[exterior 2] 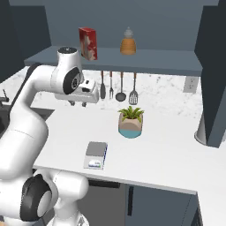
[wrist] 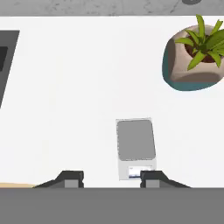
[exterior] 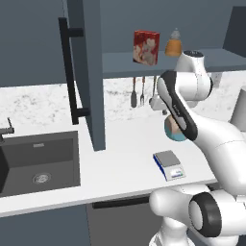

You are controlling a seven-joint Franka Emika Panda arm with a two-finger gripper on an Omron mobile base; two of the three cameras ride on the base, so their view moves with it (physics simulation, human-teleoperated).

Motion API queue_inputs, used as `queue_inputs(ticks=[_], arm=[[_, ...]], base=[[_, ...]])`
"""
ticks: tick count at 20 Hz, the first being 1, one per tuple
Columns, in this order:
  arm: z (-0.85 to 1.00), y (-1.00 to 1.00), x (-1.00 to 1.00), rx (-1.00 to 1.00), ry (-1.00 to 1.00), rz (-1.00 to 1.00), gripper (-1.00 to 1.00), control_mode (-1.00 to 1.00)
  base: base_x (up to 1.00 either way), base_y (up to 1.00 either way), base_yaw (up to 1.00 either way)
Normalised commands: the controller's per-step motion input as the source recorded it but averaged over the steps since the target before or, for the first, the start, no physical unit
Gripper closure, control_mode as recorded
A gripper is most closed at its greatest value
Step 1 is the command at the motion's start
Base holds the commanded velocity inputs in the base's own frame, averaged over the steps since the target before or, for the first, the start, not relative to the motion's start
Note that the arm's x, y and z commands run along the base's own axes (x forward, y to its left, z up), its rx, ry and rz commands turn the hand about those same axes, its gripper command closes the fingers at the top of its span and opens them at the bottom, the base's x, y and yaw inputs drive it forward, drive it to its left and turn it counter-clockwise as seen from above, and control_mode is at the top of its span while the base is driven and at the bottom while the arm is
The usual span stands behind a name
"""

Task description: Pick the cereal and place it on the digital scale for weighing, and close the cabinet.

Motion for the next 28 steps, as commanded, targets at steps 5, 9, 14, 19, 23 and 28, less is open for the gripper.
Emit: queue_inputs(ticks=[5, 9, 14, 19, 23, 28], arm=[[0.0, -0.12, -0.35, 0.0, -0.1, 0.0, -1.0, -1.0], [0.04, -0.12, -0.63, 0.0, -0.28, 0.0, -1.0, -1.0], [0.09, -0.03, -0.41, 0.02, -0.3, 0.0, -1.0, -1.0], [0.15, -0.05, -0.32, 0.05, -0.31, 0.0, -1.0, -1.0], [0.28, -0.13, -0.12, 0.03, -0.2, 0.0, -1.0, -1.0], [0.39, -0.12, -0.04, 0.0, -0.14, 0.0, -1.0, -1.0]], base=[[0.0, 0.0, 0.0], [0.0, 0.0, 0.0], [0.0, 0.0, 0.0], [0.0, 0.0, 0.0], [0.0, 0.0, 0.0], [0.0, 0.0, 0.0]])
